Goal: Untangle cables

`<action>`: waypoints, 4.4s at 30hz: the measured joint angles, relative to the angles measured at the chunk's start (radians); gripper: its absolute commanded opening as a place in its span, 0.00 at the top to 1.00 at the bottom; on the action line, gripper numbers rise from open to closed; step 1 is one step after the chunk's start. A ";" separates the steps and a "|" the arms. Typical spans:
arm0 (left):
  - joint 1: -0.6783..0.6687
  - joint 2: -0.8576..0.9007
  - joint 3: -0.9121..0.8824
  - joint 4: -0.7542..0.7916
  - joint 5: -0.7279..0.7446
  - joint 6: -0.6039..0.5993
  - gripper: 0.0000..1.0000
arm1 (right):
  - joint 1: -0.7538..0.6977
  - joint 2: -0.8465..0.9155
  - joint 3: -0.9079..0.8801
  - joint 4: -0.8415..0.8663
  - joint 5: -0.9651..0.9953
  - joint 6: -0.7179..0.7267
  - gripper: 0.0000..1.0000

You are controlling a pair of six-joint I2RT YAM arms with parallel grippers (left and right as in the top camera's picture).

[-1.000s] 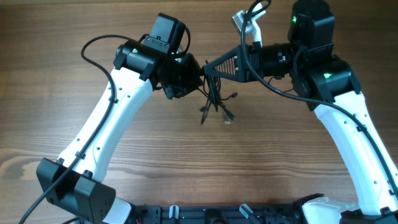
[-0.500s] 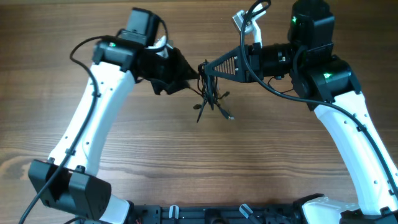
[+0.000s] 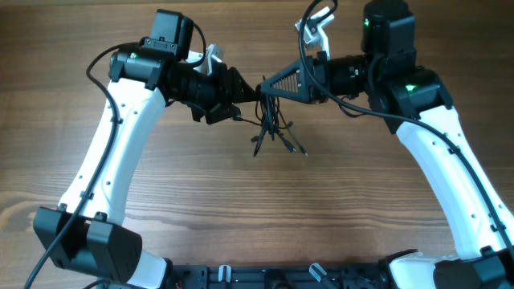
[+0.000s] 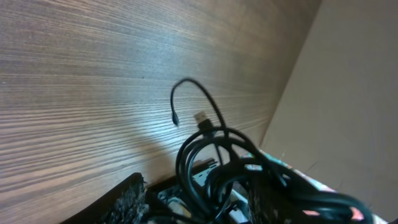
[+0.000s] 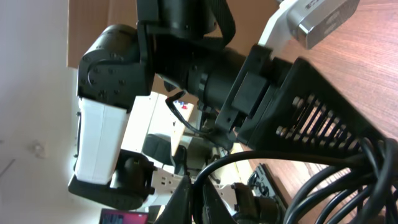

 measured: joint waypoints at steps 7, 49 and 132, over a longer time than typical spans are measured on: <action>0.000 0.000 0.000 -0.054 0.001 0.076 0.45 | 0.000 0.000 0.000 0.139 0.011 0.074 0.96; -0.002 -0.012 0.000 -0.008 -0.145 0.081 0.96 | 0.000 0.013 0.000 0.205 -0.091 0.249 0.96; -0.004 -0.227 -0.116 0.413 0.278 -0.246 0.96 | 0.005 0.165 0.002 -0.557 0.747 -0.207 0.12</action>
